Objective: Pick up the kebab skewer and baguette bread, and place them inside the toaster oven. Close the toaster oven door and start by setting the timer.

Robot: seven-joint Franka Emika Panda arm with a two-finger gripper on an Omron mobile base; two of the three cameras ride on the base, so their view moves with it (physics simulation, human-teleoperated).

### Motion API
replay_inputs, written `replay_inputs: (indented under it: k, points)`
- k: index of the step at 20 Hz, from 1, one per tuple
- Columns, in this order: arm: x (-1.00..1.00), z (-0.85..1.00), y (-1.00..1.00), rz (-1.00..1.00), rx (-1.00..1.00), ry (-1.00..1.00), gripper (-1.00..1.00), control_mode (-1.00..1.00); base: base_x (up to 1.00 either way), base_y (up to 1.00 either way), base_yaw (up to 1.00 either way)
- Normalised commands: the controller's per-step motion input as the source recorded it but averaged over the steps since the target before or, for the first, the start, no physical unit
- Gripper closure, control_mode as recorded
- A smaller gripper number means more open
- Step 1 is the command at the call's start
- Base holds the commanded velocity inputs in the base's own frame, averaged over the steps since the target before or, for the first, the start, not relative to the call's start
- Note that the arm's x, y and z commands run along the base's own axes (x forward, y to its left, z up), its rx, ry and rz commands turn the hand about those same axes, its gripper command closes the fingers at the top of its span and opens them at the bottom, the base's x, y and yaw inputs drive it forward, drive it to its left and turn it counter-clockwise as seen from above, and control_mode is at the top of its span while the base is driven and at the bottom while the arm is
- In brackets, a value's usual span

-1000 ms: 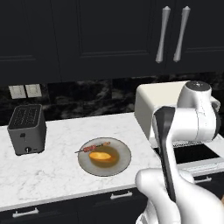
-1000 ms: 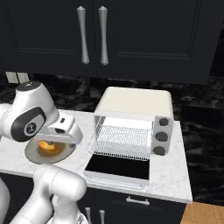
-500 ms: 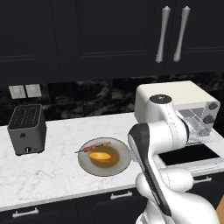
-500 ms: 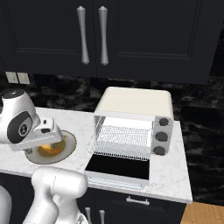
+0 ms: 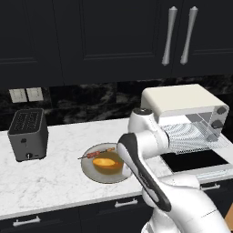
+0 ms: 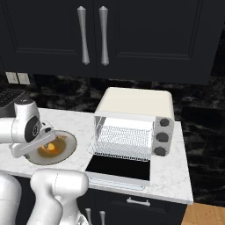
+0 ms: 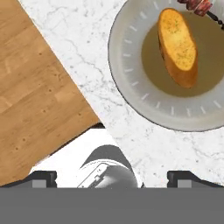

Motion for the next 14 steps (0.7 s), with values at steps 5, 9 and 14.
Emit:
replay_inputs:
  k: [5, 9, 14]
  points:
    - [0.81, 0.00, 0.27, 0.02, -0.02, 0.12, -1.00, -1.00, 0.00, 0.00, 0.00]
    - [0.92, 0.00, 0.14, 0.00, -0.01, 0.00, -1.00, -1.00, 0.00, 0.00, 0.00]
    - [0.51, -0.42, 0.07, 0.00, -0.01, 0.00, -1.00, -1.00, 0.00, 0.00, 0.00]
